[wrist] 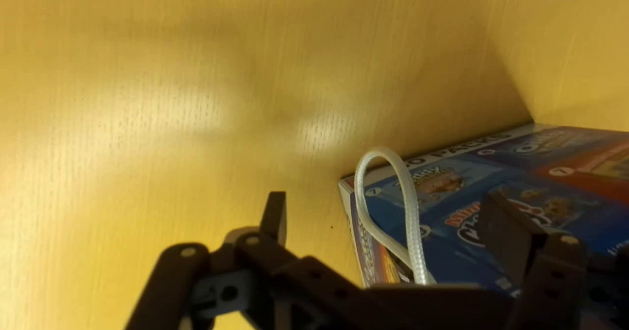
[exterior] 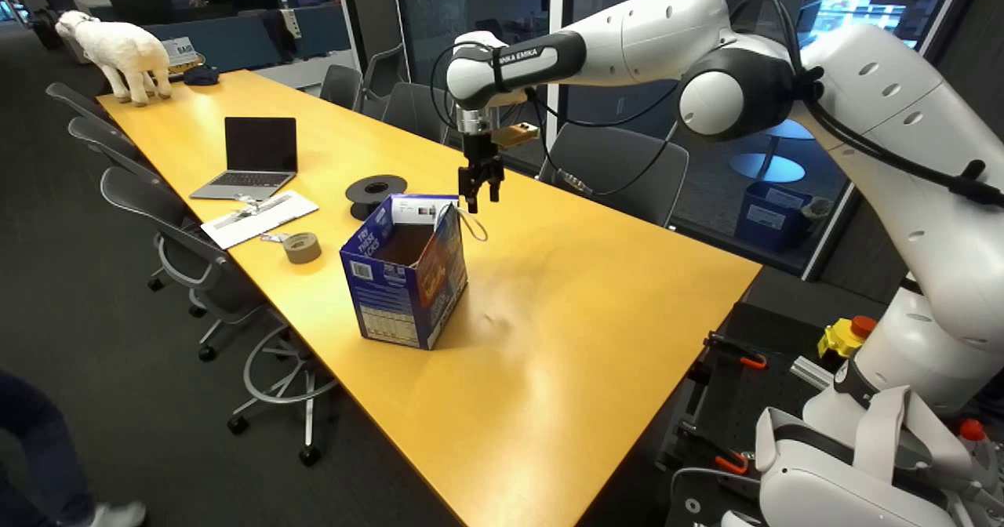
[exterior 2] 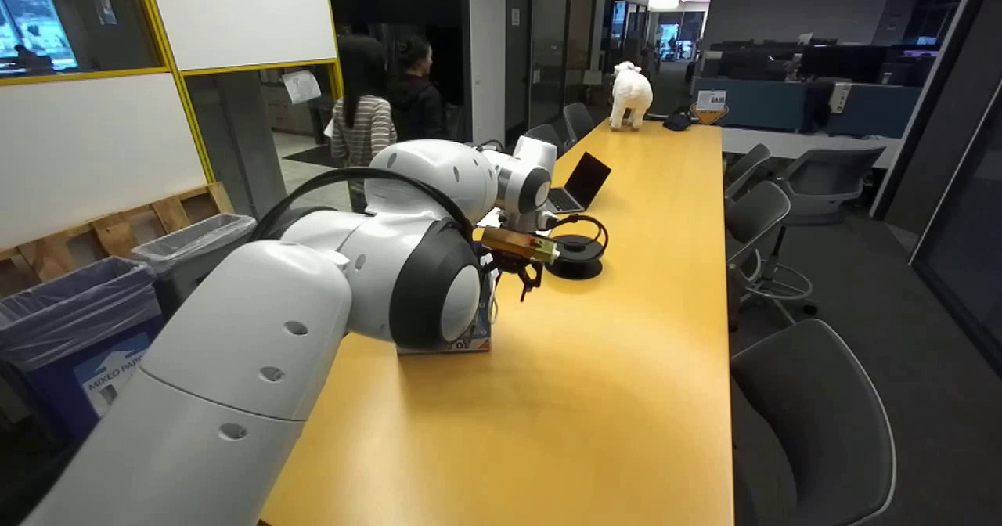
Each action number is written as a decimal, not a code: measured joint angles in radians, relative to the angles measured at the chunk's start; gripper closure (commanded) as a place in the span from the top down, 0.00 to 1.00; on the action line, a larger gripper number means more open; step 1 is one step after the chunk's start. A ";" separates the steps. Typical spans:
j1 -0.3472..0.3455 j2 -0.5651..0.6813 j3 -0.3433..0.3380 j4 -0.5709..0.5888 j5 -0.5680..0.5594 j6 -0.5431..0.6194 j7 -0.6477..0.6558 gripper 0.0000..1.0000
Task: Put the ropes inside the blue box.
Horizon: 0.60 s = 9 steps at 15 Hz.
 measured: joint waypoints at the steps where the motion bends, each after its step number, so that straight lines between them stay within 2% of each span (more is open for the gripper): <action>1: -0.006 -0.021 0.001 -0.047 0.002 0.029 -0.017 1.00; 5: -0.030 -0.088 0.005 -0.232 0.040 0.187 -0.051 1.00; 9: -0.057 -0.140 0.020 -0.408 0.134 0.336 -0.070 1.00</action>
